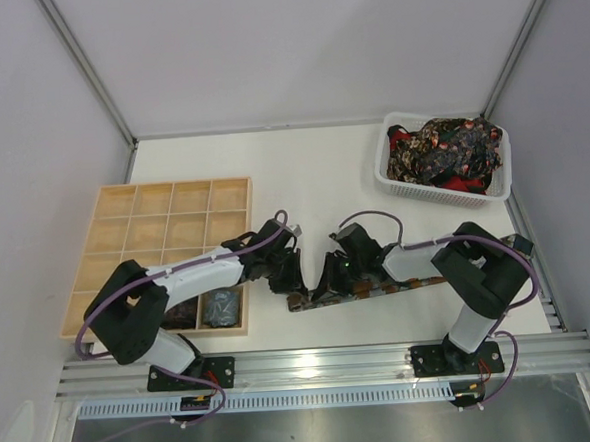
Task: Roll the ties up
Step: Roll the tie
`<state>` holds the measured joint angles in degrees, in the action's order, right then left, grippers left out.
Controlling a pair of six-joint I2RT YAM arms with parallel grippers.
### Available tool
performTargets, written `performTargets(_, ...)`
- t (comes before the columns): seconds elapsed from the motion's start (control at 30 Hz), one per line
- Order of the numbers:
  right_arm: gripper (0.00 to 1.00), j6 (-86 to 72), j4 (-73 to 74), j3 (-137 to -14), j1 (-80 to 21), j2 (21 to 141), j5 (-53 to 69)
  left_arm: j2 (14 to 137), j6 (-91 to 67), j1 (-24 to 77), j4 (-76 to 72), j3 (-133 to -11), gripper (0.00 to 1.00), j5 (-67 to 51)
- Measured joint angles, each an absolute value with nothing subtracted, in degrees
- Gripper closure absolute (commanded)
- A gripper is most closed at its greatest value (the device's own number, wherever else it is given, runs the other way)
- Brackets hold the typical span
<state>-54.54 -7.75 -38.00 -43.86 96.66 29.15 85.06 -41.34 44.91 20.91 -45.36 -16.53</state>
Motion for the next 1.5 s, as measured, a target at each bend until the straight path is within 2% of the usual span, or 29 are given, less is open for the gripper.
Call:
performTargets(0.33,0.94,-54.8,-1.8,-38.1,-39.6,90.2,28.9,88.4,-39.9,45.1,17.8,-45.6,0.82,-17.0)
performTargets(0.47,0.94,-53.7,1.0,-38.9,-37.4,88.1,28.9,88.8,-39.9,45.2,15.7,-45.3,0.70,-17.4)
performTargets(0.7,0.94,-52.1,4.2,-40.8,-36.2,89.6,29.5,88.8,-39.9,45.2,12.4,-43.9,0.67,-18.5)
performTargets(1.1,0.93,-48.6,8.6,-50.9,-36.1,99.4,36.3,86.8,-39.4,45.3,6.9,-39.4,0.67,-20.0)
performTargets(1.5,0.93,-47.3,10.1,-52.2,-36.4,102.2,43.5,86.1,-38.5,45.3,3.4,-38.0,0.67,-20.6)
